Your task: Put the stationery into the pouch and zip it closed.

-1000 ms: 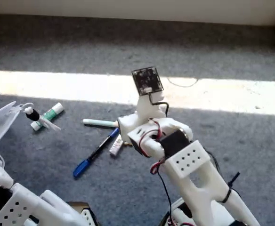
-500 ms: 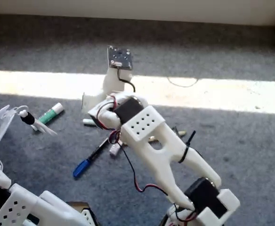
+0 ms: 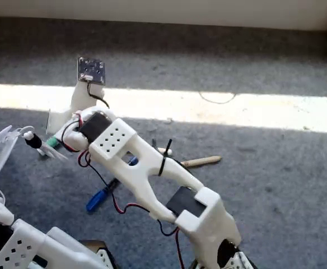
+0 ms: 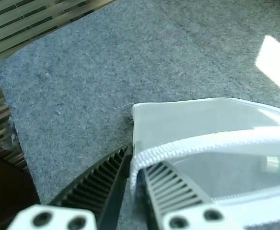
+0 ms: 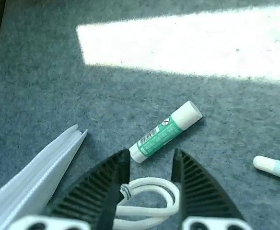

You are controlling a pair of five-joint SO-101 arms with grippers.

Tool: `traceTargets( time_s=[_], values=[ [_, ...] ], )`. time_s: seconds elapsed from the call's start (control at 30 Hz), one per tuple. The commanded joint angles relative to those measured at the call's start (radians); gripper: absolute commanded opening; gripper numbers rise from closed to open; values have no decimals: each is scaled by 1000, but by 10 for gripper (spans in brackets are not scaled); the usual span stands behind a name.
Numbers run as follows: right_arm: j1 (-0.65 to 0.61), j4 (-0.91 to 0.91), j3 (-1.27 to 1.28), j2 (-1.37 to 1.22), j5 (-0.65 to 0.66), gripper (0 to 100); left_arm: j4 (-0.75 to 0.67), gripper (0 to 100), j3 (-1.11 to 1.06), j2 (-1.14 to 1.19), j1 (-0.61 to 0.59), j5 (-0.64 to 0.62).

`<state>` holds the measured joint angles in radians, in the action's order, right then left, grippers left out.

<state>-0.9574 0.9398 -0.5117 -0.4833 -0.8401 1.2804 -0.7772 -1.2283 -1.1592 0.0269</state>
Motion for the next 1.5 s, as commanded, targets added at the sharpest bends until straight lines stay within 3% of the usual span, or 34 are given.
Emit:
traceTargets(
  time_s=[0.0,0.67,1.23,1.47],
  values=[
    [-22,10,-170,-61,-11,204,11,6,15,13,-7,6],
    [-21,71,-667,-556,-11,228,11,6,5,13,-7,8],
    [21,53,-693,-684,-9,228,11,6,-22,13,-4,8],
    [61,177,-704,-679,-6,228,5,6,-18,13,-1,8]
  ],
)
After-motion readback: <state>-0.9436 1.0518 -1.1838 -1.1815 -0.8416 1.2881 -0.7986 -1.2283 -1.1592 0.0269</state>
